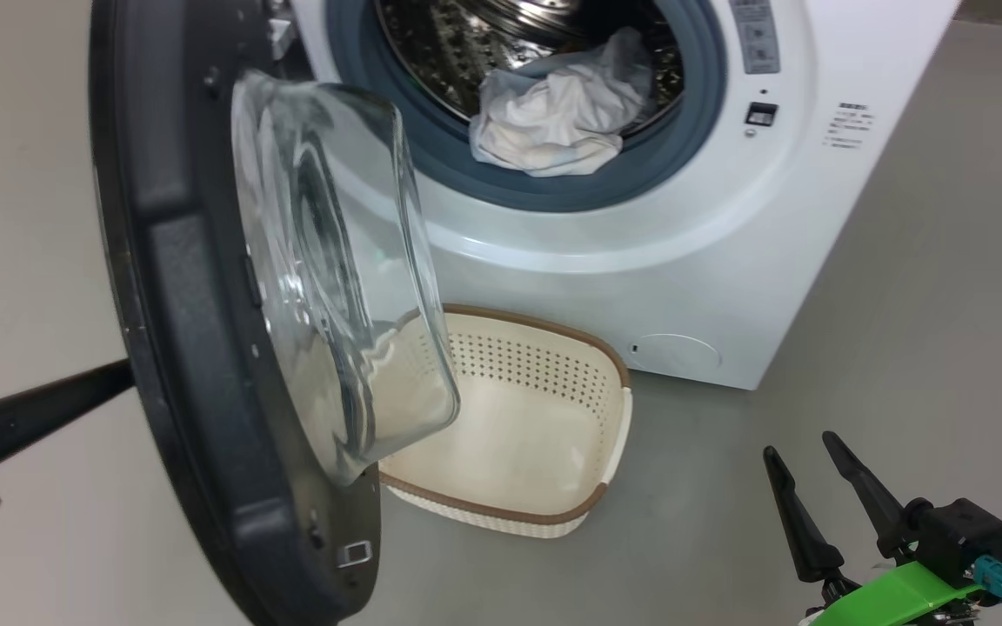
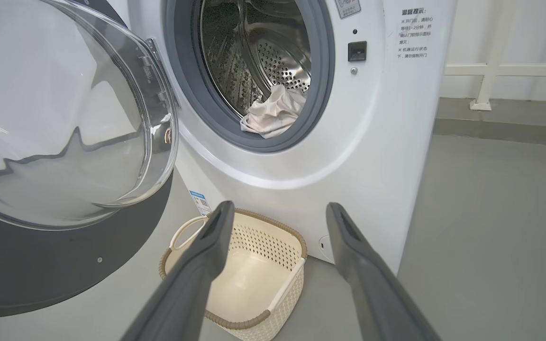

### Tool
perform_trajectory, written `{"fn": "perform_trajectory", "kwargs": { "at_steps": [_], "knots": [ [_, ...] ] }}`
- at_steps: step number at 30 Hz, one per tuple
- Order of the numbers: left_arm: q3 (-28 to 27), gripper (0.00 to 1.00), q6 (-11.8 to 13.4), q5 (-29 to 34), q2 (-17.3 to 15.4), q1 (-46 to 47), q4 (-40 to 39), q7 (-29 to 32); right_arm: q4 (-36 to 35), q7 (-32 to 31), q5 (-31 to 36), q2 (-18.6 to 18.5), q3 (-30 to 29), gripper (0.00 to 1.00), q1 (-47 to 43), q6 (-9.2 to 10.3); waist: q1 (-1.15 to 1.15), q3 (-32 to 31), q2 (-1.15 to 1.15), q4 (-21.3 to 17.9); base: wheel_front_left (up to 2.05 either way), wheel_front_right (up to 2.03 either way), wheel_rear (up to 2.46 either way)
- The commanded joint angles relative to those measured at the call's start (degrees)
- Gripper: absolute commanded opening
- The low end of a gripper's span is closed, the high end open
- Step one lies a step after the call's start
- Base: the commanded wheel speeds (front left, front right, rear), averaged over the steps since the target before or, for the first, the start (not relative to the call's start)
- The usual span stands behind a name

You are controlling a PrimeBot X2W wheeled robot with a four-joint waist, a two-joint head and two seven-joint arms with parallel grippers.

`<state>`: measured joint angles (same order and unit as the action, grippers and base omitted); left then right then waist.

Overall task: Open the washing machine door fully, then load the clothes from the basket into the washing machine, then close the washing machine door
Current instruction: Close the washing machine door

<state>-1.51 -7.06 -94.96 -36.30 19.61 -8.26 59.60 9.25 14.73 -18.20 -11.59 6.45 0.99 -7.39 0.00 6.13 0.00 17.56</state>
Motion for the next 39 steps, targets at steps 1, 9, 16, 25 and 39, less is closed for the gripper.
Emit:
{"fn": "perform_trajectory", "kwargs": {
  "at_steps": [1,9,16,25,39],
  "knots": [
    [-2.3,0.0,-0.4,-0.4,-2.2,2.7,-2.1,0.5,-1.5,0.3,0.4,-0.2,0.8,1.0,-0.2,-0.1,0.0,0.0,0.0,-1.6,0.0,0.0,0.0],
    [-0.7,0.0,-0.4,0.0,0.3,5.5,-1.2,0.1,-1.8,0.3,0.5,0.8,-0.1,1.0,-0.6,-0.1,0.0,-0.3,0.0,-6.9,0.0,0.0,0.0],
    [1.3,0.0,-0.4,1.3,3.1,9.3,-0.1,-0.9,-2.1,0.3,0.5,1.6,-1.0,1.0,-0.2,-0.1,0.0,0.6,0.0,-11.7,0.0,0.0,0.0],
    [3.8,0.0,-0.4,4.1,6.2,15.7,4.8,-2.7,-2.3,0.3,0.7,3.1,-1.0,1.0,1.1,-0.1,0.0,1.8,0.0,-17.7,0.0,0.0,0.0],
    [4.5,0.0,-0.4,7.3,9.9,22.3,12.1,-7.7,-2.4,0.3,0.7,4.4,-2.0,1.0,1.7,-0.1,0.0,3.1,0.0,-22.7,0.0,0.0,0.0]
  ]
}}
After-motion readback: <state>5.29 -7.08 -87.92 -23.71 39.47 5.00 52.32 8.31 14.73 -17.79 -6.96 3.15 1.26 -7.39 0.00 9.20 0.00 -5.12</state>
